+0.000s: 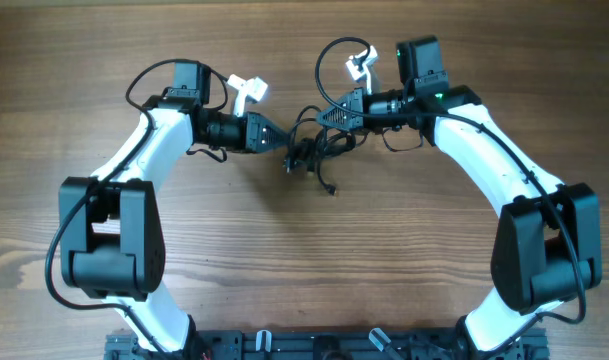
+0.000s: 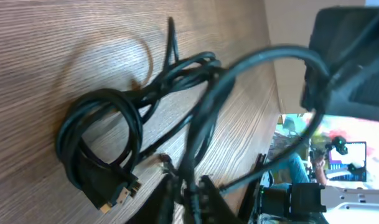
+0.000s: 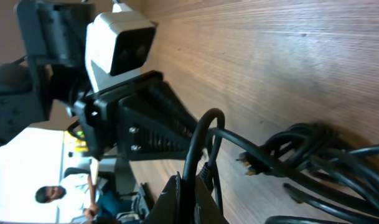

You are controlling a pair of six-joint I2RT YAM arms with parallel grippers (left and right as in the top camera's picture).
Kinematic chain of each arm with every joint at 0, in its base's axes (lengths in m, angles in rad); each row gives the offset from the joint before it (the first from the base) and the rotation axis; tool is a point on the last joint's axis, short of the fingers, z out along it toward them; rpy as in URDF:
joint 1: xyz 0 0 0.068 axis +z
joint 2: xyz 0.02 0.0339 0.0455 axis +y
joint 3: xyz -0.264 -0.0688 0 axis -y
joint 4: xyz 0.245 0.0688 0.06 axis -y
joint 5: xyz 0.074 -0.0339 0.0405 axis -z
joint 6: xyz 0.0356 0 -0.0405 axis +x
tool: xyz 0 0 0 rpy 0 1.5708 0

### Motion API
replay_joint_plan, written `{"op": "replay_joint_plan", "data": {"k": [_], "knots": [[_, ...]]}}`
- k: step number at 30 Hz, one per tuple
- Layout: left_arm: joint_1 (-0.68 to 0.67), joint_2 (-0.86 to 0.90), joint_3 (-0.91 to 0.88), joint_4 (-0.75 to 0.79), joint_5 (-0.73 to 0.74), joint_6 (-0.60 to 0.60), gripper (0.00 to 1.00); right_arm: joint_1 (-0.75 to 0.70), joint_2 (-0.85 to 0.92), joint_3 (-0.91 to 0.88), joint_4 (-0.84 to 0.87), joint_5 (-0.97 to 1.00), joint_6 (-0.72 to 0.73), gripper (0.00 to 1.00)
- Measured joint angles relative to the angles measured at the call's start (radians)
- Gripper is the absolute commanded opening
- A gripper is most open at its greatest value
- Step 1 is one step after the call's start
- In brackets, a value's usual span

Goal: Untangle cables

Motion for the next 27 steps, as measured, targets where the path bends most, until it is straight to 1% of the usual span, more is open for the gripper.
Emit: {"op": "replay_joint_plan", "data": {"k": [3,5,9,10,11,12,13,14,15,19,20,23,25,27], "knots": [[-0.031,0.000,0.000,0.001,0.010,0.000,0.10,0.000,0.000,0.000,0.002,0.029,-0.003,0.04],[-0.056,0.000,0.000,0.002,0.013,0.000,0.04,0.000,0.000,0.000,0.002,0.036,-0.003,0.04],[-0.090,0.000,0.000,0.002,-0.025,0.002,0.04,0.000,0.000,0.000,0.002,0.035,-0.018,0.04],[-0.093,0.000,0.000,0.002,-0.034,0.002,0.08,0.000,0.000,0.000,0.001,0.035,-0.021,0.04],[-0.093,0.000,0.000,0.002,-0.036,0.002,0.14,0.000,0.000,0.000,0.001,0.035,-0.023,0.04],[-0.093,0.000,0.000,0.003,-0.040,0.002,0.24,0.000,0.000,0.000,0.001,0.036,-0.025,0.04],[-0.093,0.000,0.000,0.003,-0.042,-0.003,0.28,0.000,0.000,0.000,0.001,0.035,-0.026,0.04],[-0.093,0.000,0.000,0.005,-0.043,-0.011,0.42,0.000,0.000,0.000,0.001,0.036,-0.026,0.04],[-0.093,0.000,0.000,0.005,-0.043,-0.016,0.49,0.000,0.000,0.000,0.002,0.036,-0.026,0.04],[-0.088,0.000,-0.001,0.024,0.032,-0.076,0.51,-0.012,0.000,0.000,0.029,0.076,-0.012,0.04],[-0.080,0.000,-0.001,0.024,0.058,-0.088,0.51,-0.040,-0.001,0.000,0.075,0.090,0.024,0.04],[-0.046,0.000,-0.001,0.023,0.098,-0.107,0.51,-0.084,-0.006,0.000,0.100,0.120,0.082,0.04],[-0.028,0.000,-0.001,0.023,0.104,-0.114,0.51,-0.101,-0.015,0.000,0.087,0.166,0.124,0.04],[-0.019,0.000,-0.001,0.023,0.105,-0.116,0.51,-0.095,-0.020,0.001,0.030,0.235,0.156,0.04]]}}
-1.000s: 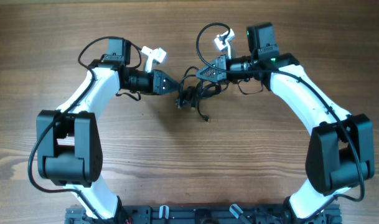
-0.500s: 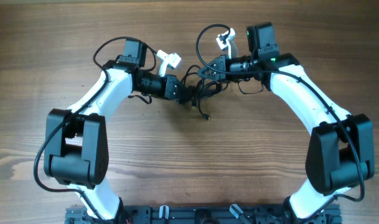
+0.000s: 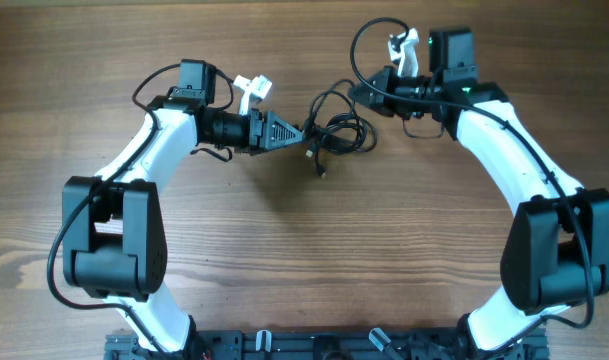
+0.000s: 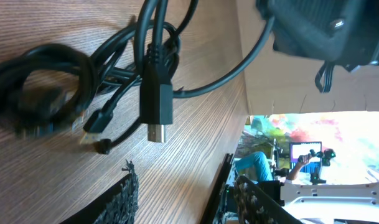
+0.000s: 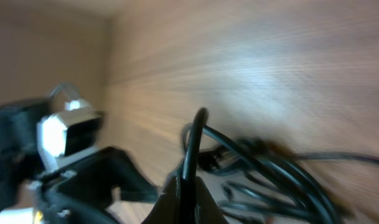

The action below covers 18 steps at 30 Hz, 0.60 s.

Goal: Untangle cables

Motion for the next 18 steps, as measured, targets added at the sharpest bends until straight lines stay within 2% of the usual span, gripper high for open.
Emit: {"op": "replay_joint_plan", "data": {"k": [6,8,12,18], "knots": [[-0.003,0.000,0.000,-0.022,-0.049,-0.006,0.50,0.014,-0.001,0.000,-0.060,0.225,0.059,0.04],[-0.006,0.000,0.000,-0.023,-0.078,-0.006,0.44,0.011,-0.001,0.000,-0.095,0.251,0.058,0.04],[-0.026,0.000,0.000,-0.025,-0.173,-0.019,0.42,0.031,-0.001,0.000,-0.172,0.219,0.013,0.04],[-0.039,0.000,0.000,0.042,-0.298,-0.155,0.44,0.075,-0.001,0.000,-0.190,0.098,-0.009,0.04]]}}
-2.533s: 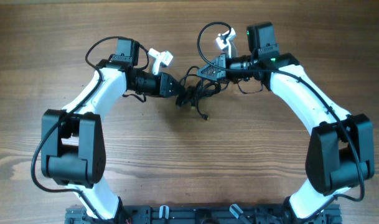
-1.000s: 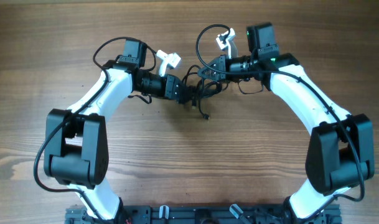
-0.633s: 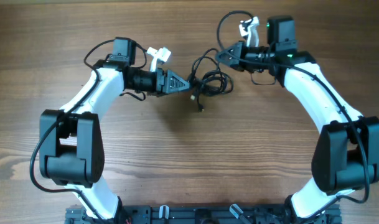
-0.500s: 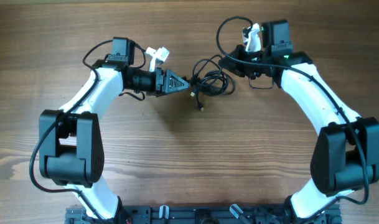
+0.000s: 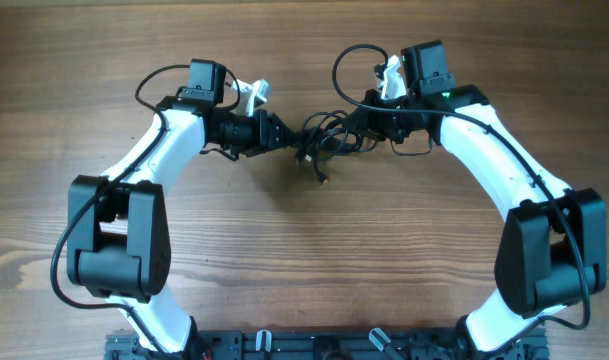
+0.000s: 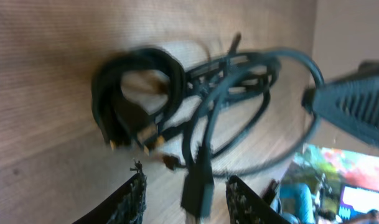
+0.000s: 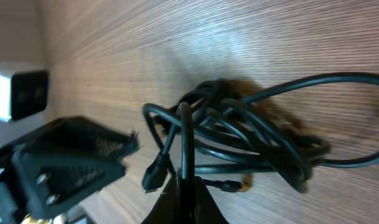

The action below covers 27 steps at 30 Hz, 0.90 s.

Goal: Untangle cables

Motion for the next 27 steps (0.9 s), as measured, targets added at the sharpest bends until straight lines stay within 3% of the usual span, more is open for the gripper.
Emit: {"op": "replay_joint_plan", "data": {"k": [8,15,21,25,27], "knots": [[-0.088,0.000,0.000,0.109,-0.172,-0.174,0.47,-0.005,0.000,0.000,0.014,-0.146,-0.019,0.04],[-0.153,0.000,0.000,0.147,-0.308,-0.238,0.45,-0.006,0.000,0.000,0.001,-0.164,-0.045,0.04],[-0.159,0.000,0.000,0.147,-0.389,-0.272,0.26,-0.006,0.000,0.000,0.011,-0.202,-0.062,0.04],[-0.169,0.001,0.000,0.147,-0.412,-0.274,0.04,-0.006,0.000,0.000,0.035,-0.261,-0.071,0.04],[-0.170,0.002,0.000,0.146,-0.417,-0.274,0.04,-0.006,0.000,0.000,0.048,-0.278,-0.072,0.04]]}}
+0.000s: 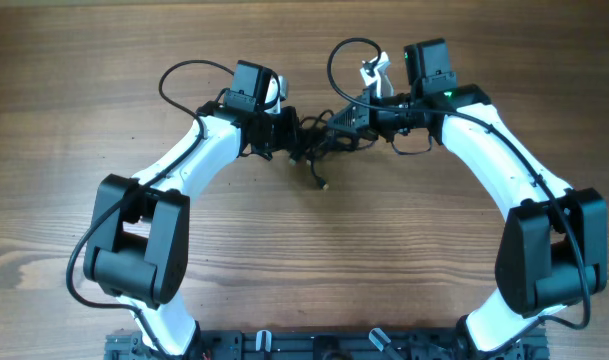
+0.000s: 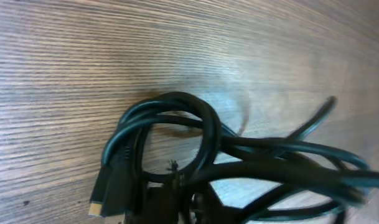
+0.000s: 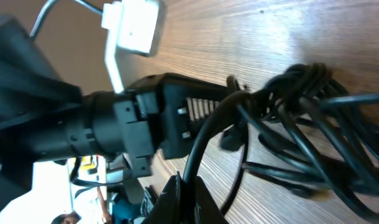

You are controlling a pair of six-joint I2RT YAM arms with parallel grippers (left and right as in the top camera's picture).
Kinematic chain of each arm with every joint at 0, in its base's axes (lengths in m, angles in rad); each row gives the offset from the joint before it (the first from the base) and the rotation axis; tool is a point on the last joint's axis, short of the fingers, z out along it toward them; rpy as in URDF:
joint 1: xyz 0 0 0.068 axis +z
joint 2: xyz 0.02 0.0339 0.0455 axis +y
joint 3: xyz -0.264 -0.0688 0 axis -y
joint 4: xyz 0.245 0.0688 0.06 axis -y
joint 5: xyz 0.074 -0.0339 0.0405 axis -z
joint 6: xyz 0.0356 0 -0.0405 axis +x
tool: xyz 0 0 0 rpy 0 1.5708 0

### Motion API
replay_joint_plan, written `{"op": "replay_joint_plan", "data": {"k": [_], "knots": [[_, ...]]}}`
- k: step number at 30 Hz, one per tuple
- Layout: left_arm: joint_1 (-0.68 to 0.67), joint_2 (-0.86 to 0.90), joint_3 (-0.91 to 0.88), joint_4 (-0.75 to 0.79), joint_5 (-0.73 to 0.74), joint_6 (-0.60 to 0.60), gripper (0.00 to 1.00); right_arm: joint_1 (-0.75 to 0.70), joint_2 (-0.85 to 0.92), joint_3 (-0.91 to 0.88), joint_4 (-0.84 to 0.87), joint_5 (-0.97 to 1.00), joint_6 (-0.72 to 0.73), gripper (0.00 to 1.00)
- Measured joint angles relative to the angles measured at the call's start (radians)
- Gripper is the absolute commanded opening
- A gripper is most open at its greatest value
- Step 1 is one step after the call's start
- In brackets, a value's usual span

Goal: Untangle cables

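Observation:
A tangle of black cables (image 1: 322,140) lies on the wooden table (image 1: 304,260) between my two grippers. My left gripper (image 1: 292,140) is pushed into its left side. In the left wrist view the left gripper (image 2: 173,194) is shut on strands of the tangle (image 2: 257,155), beside a coiled loop with a gold-tipped plug (image 2: 109,186). My right gripper (image 1: 346,118) holds the right side. In the right wrist view the right gripper (image 3: 185,190) is shut on one black cable that arcs up into the tangle (image 3: 301,93). A loose cable end (image 1: 324,184) trails toward the front.
The left arm's black wrist and its white camera mount (image 3: 132,25) sit close in front of the right gripper. A cable of the right arm (image 1: 344,55) loops above the tangle. A dark rail (image 1: 304,345) runs along the table's front edge.
My left gripper was open just left of the tangle; now it is further right, inside the tangle and shut on it. The right gripper still grips its cable in nearly the same place.
At first both grippers sat at the tangle in the table's middle, the right shut on a cable. Then the left was open and the tangle lay further right with the right gripper. Then the grippers were closer together, left still open. Now both grip the tangle.

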Motion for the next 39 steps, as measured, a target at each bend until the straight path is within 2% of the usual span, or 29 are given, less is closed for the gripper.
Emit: {"op": "replay_joint_plan", "data": {"k": [5,9,13,19,23,27,32,39], "knots": [[0.001,0.003,0.000,-0.053,-0.003,-0.003,0.04,-0.002,0.000,0.000,0.055,-0.011,0.001,0.04],[0.010,-0.032,0.002,-0.187,0.013,0.010,0.04,-0.021,0.000,-0.002,0.127,0.092,0.024,0.04],[0.011,-0.149,0.003,-0.294,0.079,0.028,0.04,-0.024,0.000,-0.002,0.235,0.204,0.081,0.04],[0.025,-0.208,0.006,-0.312,0.124,0.014,0.04,-0.023,-0.026,-0.007,0.309,0.199,0.096,0.05],[0.062,-0.208,0.006,-0.281,0.166,-0.018,0.04,-0.022,-0.187,-0.016,0.151,0.298,0.082,0.04],[0.077,-0.227,0.016,-0.237,0.241,-0.032,0.04,-0.018,-0.364,-0.011,-0.114,0.433,0.070,0.04],[0.077,-0.323,0.020,-0.172,0.192,-0.034,0.04,-0.025,-0.358,-0.008,-0.307,0.517,0.028,0.05],[0.067,-0.533,0.025,-0.118,0.036,-0.092,0.04,0.031,-0.322,0.005,-0.378,0.505,-0.047,0.14]]}}
